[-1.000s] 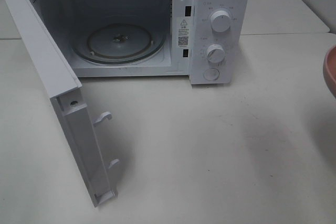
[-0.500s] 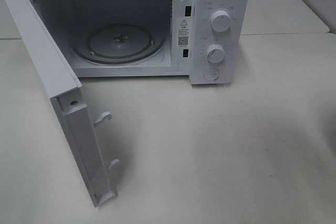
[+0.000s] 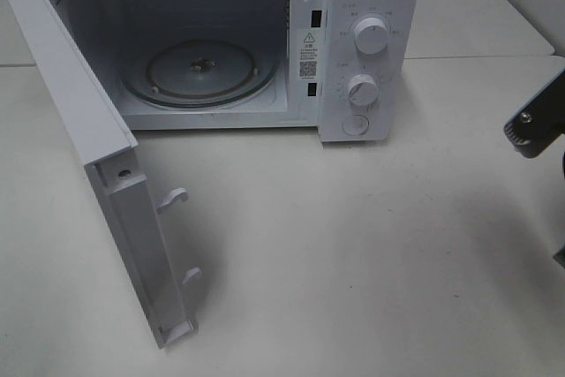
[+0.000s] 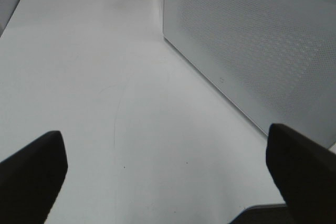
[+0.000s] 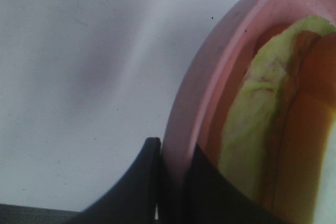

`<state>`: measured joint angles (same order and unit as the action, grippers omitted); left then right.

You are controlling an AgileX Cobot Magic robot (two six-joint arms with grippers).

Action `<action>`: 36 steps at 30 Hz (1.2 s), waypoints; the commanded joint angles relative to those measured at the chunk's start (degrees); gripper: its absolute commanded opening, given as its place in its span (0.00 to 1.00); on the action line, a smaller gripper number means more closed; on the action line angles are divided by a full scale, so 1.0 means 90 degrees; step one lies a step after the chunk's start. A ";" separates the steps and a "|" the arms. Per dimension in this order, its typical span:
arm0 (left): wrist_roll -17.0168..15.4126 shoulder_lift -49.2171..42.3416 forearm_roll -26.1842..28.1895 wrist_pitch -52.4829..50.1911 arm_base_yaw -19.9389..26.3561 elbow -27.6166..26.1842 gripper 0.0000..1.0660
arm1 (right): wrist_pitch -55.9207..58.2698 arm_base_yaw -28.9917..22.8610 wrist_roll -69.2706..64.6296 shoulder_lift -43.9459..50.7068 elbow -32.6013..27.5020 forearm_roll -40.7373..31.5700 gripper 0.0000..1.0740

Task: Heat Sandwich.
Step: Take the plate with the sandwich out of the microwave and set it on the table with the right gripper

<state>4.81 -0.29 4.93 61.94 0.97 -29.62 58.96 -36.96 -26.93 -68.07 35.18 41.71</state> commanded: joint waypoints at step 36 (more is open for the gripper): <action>-0.0019 -0.0038 0.0013 -0.0076 0.0013 0.0006 0.91 | -0.0032 0.0013 -0.3037 -0.2890 0.0547 0.0325 0.04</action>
<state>4.81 -0.29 4.93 61.94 0.97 -29.62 58.21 -36.96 -52.83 -93.16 39.99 41.94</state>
